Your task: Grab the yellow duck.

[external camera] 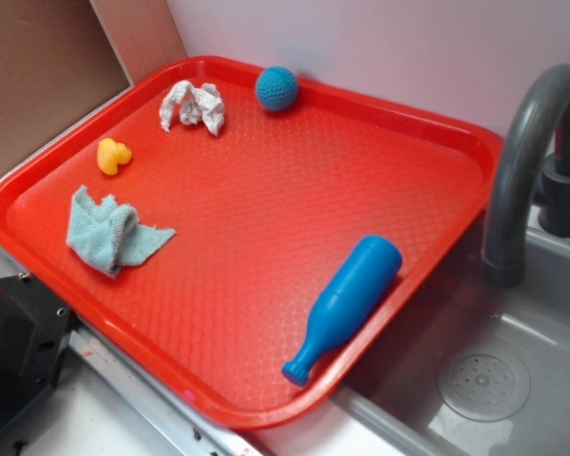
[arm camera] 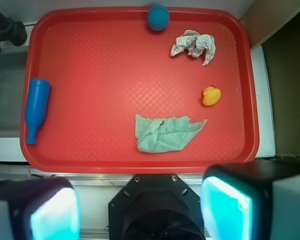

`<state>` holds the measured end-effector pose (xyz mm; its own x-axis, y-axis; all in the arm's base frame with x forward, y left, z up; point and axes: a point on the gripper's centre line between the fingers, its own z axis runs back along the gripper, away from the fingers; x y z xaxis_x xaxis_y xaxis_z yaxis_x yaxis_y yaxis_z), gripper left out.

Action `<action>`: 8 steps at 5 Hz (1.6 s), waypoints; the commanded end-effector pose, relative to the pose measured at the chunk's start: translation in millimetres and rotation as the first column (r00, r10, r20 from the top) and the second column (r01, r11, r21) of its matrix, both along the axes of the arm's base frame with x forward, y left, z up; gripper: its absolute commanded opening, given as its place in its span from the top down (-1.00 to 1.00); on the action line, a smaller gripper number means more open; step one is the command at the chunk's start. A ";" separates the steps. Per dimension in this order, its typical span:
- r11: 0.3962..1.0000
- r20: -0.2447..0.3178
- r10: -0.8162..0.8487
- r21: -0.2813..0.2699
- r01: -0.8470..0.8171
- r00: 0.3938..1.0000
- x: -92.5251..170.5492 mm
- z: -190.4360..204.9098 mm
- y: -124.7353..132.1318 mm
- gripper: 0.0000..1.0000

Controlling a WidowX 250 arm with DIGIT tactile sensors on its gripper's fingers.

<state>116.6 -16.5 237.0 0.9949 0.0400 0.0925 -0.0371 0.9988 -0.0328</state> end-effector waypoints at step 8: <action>0.774 0.150 0.627 -0.011 -0.633 0.765 66.4 -152.6 115.2 -1.00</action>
